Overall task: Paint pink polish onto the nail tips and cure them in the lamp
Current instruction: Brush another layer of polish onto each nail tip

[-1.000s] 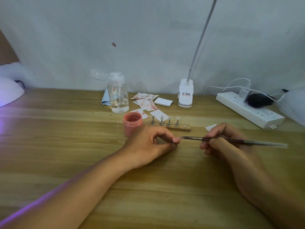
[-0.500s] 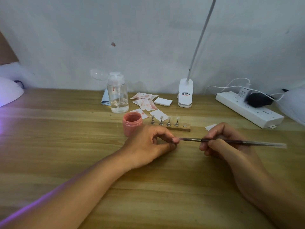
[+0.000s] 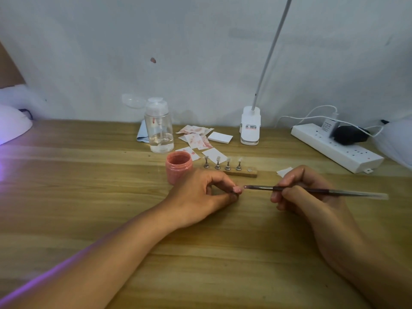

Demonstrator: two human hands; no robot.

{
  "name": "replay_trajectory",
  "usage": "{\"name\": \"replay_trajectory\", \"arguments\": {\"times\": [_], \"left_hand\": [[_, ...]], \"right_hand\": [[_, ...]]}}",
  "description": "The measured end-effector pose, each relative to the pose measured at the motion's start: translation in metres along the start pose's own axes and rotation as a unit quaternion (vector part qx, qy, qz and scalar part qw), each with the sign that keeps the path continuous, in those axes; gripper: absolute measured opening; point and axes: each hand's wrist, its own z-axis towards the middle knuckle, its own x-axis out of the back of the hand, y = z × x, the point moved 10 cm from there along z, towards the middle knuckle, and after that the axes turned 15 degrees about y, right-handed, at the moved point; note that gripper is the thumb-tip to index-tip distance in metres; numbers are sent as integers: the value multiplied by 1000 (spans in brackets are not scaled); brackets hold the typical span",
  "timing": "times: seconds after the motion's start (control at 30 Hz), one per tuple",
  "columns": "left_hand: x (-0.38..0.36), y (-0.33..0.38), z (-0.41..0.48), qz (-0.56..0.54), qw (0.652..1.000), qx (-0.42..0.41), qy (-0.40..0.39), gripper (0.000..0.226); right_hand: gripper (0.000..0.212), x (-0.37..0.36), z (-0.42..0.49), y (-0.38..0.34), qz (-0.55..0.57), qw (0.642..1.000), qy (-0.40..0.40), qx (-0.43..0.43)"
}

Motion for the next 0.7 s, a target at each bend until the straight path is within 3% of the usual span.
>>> {"name": "replay_trajectory", "arguments": {"times": [0.5, 0.57, 0.7], "left_hand": [[0, -2, -1, -4, 1000, 1, -1, 10], [1, -3, 0, -12, 1000, 3, 3, 5], [5, -2, 3, -12, 1000, -1, 18, 5]], "right_hand": [[8, 2, -2, -7, -2, 1000, 19, 19], [7, 4, -4, -16, -5, 998, 36, 51], [11, -3, -15, -53, -78, 976, 55, 195]]}}
